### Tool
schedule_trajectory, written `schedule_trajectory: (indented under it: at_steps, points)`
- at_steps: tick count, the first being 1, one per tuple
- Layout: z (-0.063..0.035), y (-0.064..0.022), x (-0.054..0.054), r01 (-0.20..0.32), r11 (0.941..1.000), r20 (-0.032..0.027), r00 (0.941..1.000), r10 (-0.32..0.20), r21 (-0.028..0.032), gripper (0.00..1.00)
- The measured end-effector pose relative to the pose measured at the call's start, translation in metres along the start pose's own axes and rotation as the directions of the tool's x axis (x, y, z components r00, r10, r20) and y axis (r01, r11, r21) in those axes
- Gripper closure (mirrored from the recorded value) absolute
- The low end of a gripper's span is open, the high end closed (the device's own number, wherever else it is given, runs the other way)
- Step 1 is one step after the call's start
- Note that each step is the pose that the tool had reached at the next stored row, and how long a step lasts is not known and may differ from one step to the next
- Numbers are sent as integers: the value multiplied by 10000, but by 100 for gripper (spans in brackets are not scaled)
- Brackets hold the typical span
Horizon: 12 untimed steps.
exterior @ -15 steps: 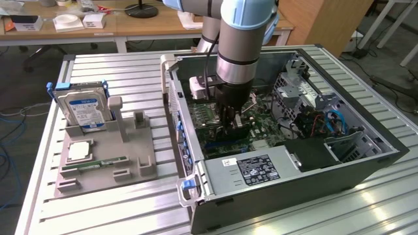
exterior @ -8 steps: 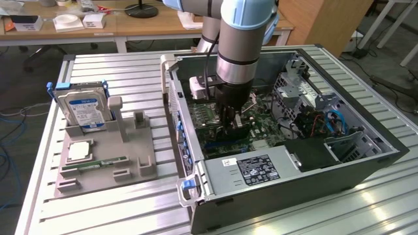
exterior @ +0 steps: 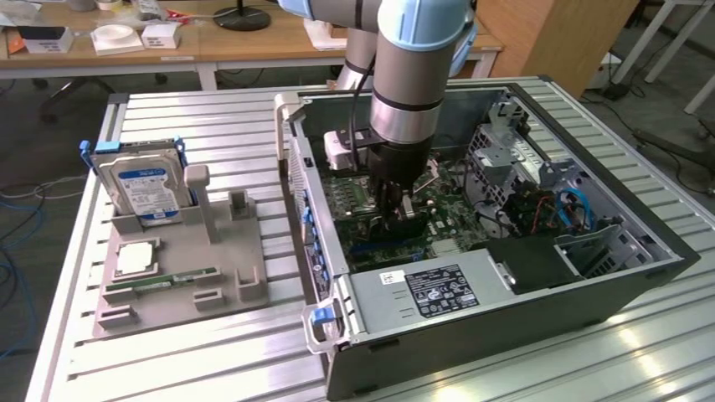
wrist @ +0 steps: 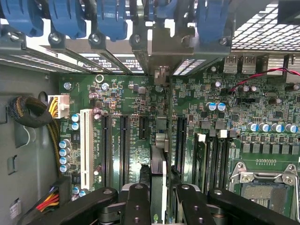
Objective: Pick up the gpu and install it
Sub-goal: 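Insert the gpu into the slot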
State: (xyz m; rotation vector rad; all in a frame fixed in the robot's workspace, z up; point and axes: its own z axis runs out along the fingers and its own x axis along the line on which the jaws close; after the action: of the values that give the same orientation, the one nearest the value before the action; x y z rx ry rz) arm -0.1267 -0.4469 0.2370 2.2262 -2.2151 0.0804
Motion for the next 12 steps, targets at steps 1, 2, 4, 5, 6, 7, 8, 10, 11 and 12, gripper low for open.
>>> schedule_trajectory:
  at_steps: [1, 2, 4, 5, 6, 7, 8, 10, 11, 12]
  points:
    - [0, 0, 0, 1, 10000, 0, 10000, -1, 0, 74]
    - [0, 0, 0, 1, 10000, 0, 10000, -1, 0, 74]
    - [0, 0, 0, 1, 10000, 0, 10000, -1, 0, 74]
    - [0, 0, 0, 1, 10000, -1, 10000, -1, 0, 74]
    - [-2, 0, 0, 0, 10000, 1, 10000, 0, 0, 74]
    - [-4, 0, 0, 0, 10000, 2, 10000, 0, 1, 74]
    - [-6, 0, 0, -1, 10000, 5, 10000, 1, 2, 74]
    - [-11, 0, 0, -1, 10000, 11, 10000, 1, 2, 74]
    - [-12, -1, 0, -1, 10000, 12, 10000, 1, 2, 74]
    - [-14, -1, 0, 0, 10000, 12, 10000, 0, 1, 74]
